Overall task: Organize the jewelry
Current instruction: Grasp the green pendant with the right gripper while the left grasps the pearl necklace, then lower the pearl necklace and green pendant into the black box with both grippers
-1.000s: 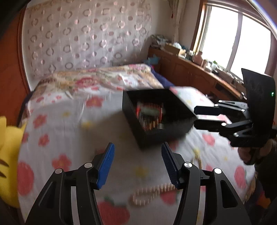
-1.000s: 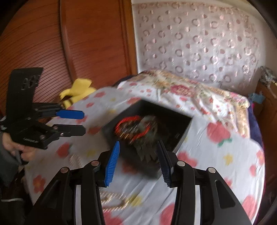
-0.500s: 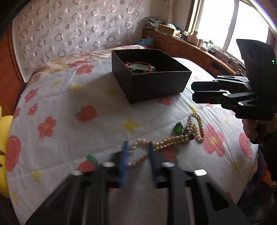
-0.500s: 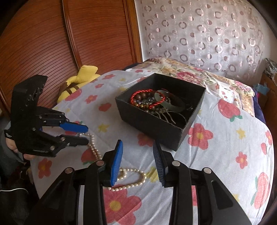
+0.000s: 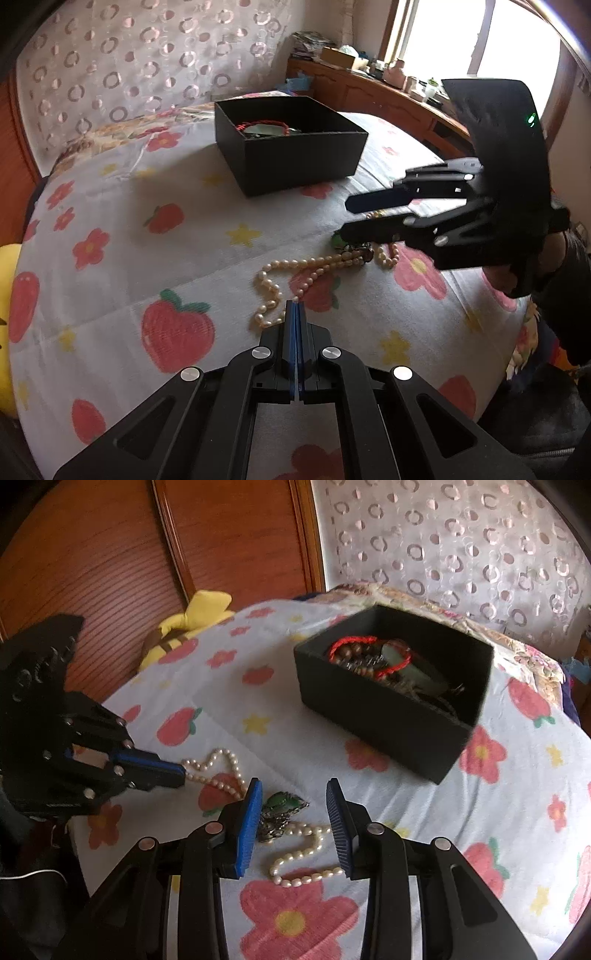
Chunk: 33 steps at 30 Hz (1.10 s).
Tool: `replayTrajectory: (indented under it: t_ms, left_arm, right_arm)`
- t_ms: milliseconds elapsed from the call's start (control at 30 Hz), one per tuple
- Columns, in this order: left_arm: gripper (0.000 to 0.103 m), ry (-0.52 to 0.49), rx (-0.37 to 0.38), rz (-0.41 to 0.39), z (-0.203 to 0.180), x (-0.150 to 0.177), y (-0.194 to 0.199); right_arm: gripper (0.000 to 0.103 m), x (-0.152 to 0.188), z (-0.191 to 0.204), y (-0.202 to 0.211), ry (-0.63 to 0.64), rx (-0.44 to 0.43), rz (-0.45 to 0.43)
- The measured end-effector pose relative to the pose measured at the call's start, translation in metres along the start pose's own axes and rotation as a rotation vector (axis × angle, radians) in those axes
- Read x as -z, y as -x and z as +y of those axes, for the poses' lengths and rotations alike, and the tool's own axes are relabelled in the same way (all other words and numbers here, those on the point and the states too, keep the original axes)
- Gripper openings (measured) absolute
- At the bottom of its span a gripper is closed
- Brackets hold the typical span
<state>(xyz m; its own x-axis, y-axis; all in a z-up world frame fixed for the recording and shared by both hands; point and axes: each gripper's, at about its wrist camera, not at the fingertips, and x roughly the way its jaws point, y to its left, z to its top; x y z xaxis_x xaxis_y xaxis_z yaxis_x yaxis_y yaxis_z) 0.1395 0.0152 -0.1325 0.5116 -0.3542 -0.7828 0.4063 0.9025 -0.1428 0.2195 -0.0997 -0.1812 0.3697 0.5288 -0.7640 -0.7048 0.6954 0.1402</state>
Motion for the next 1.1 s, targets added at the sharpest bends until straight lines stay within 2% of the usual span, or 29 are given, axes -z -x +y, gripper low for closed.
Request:
replayTrajectory:
  t_ms: [133, 200, 367, 467, 600, 667, 733, 800, 1000, 1067, 1100]
  left_arm:
    - [0.000, 0.020, -0.014, -0.023, 0.004, -0.001, 0.006]
    - [0.000, 0.031, -0.024, -0.030, 0.007, 0.000, 0.008]
    - [0.000, 0.056, -0.041, -0.034, 0.015, -0.001, 0.007]
    - [0.000, 0.075, -0.051, -0.038, 0.019, -0.001, 0.005]
    - [0.001, 0.074, -0.044, -0.038, 0.019, -0.006, 0.001]
    - [0.006, 0.077, -0.040, -0.038, 0.018, -0.008, -0.001]
    - [0.023, 0.073, -0.038, -0.034, 0.016, -0.009, -0.004]
    - [0.029, 0.069, -0.035, -0.032, 0.014, -0.011, -0.008]
    - [0.029, 0.035, -0.025, -0.013, 0.006, -0.019, -0.019]
    - [0.024, 0.027, -0.031, -0.007, 0.005, -0.020, -0.023]
    - [0.018, 0.013, -0.044, -0.010, 0.003, -0.020, -0.024]
  right_arm:
    - [0.031, 0.000, 0.001, -0.004, -0.009, 0.012, 0.021]
    - [0.022, 0.000, 0.004, -0.005, -0.002, -0.002, 0.032]
    - [0.016, 0.003, 0.011, -0.002, 0.026, -0.005, 0.044]
    - [0.009, 0.005, 0.019, -0.001, 0.063, 0.000, 0.043]
    - [0.005, 0.006, 0.019, 0.005, 0.061, 0.024, 0.011]
    - [0.005, 0.004, 0.015, 0.014, 0.042, 0.028, -0.029]
    - [0.004, 0.003, 0.013, 0.021, 0.031, 0.037, -0.056]
    - [0.003, 0.001, 0.010, 0.029, 0.026, 0.050, -0.080]
    - [0.003, -0.002, -0.001, 0.053, 0.012, 0.103, -0.140]
    - [0.003, -0.002, -0.005, 0.060, 0.006, 0.119, -0.156]
    - [0.003, -0.003, -0.006, 0.062, 0.003, 0.125, -0.162]
